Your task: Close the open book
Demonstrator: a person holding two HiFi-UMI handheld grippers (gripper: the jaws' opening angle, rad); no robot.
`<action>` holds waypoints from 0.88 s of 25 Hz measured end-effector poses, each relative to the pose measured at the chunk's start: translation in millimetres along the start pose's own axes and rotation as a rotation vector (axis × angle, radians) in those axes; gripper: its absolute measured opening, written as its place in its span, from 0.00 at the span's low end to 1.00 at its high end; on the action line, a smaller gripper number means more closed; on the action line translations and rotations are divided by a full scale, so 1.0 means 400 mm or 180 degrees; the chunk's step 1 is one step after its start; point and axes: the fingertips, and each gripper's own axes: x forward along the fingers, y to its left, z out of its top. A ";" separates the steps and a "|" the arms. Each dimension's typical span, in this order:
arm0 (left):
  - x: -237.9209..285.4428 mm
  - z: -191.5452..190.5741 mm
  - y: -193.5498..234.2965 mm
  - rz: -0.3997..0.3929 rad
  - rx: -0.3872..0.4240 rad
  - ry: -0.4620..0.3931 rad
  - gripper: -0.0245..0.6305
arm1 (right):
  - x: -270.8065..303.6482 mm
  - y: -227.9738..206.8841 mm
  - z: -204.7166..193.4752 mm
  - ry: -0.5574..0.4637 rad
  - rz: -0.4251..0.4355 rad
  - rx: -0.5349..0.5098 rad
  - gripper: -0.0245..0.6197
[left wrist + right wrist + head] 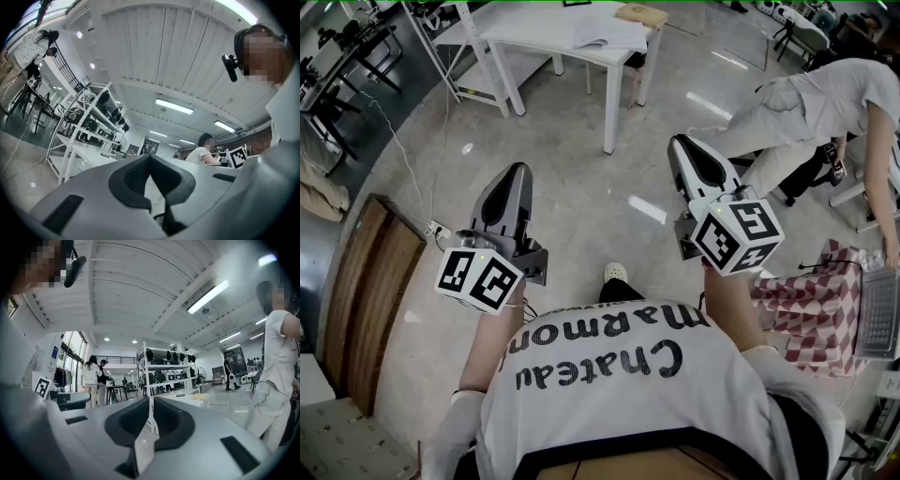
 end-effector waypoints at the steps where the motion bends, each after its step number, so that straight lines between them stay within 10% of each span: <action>1: -0.003 0.000 0.004 -0.0010 0.0000 0.0005 0.07 | 0.002 0.004 -0.001 -0.0009 -0.0008 0.0001 0.11; 22: 0.083 -0.062 0.137 0.0035 -0.0170 0.0174 0.07 | 0.162 -0.052 -0.072 0.0173 -0.0015 0.0119 0.11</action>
